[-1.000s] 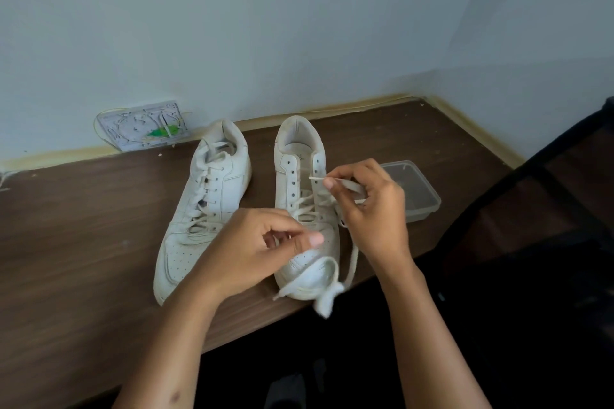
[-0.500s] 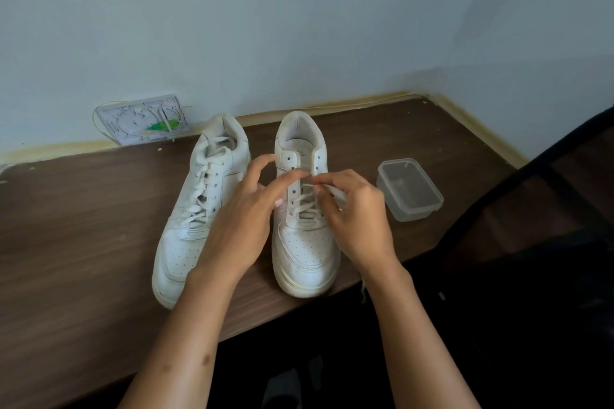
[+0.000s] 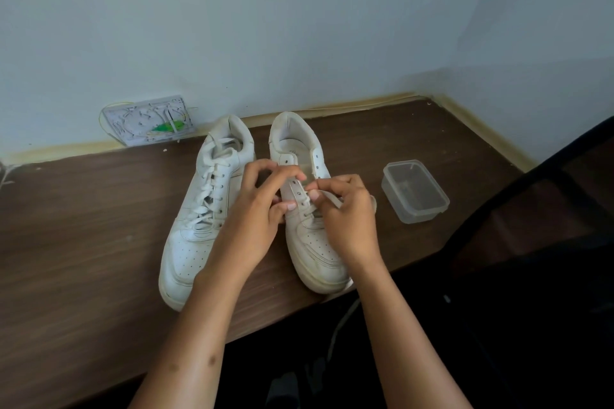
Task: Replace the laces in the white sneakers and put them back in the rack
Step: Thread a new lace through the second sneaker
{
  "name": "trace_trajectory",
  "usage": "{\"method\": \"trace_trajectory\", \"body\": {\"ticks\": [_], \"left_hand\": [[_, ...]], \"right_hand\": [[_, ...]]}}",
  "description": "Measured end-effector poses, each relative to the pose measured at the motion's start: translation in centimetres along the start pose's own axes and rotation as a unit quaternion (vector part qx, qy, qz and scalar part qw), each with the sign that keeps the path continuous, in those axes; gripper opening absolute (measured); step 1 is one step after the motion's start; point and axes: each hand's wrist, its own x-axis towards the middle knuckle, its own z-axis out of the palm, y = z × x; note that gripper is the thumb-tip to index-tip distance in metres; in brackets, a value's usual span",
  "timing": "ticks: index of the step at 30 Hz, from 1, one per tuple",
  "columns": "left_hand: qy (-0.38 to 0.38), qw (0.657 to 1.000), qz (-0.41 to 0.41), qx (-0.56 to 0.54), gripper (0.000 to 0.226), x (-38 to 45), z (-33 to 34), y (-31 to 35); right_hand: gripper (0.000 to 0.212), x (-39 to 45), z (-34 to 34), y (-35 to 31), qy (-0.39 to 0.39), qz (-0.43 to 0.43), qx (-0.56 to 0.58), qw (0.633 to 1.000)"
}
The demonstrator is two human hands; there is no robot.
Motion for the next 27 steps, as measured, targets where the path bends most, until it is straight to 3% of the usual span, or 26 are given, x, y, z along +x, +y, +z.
{"method": "trace_trajectory", "body": {"ticks": [4,17,22,27], "left_hand": [[-0.001,1.000,-0.001,-0.005,0.055,0.0,0.1,-0.2],[0.039,0.998,-0.024,-0.052,0.061,-0.2,0.0,0.5],[0.053,0.994,-0.067,-0.072,0.034,-0.1,-0.1,0.7],[0.097,0.993,-0.047,-0.053,0.017,-0.1,0.6,1.1]], "right_hand": [[0.035,0.1,0.1,0.0,-0.016,0.008,-0.005,1.000],[0.020,0.4,-0.9,-0.2,-0.043,0.008,-0.035,0.998],[0.008,-0.2,-0.6,-0.1,0.007,0.000,-0.140,0.990],[0.010,0.0,-0.2,-0.4,0.003,-0.005,-0.125,0.992]]}}
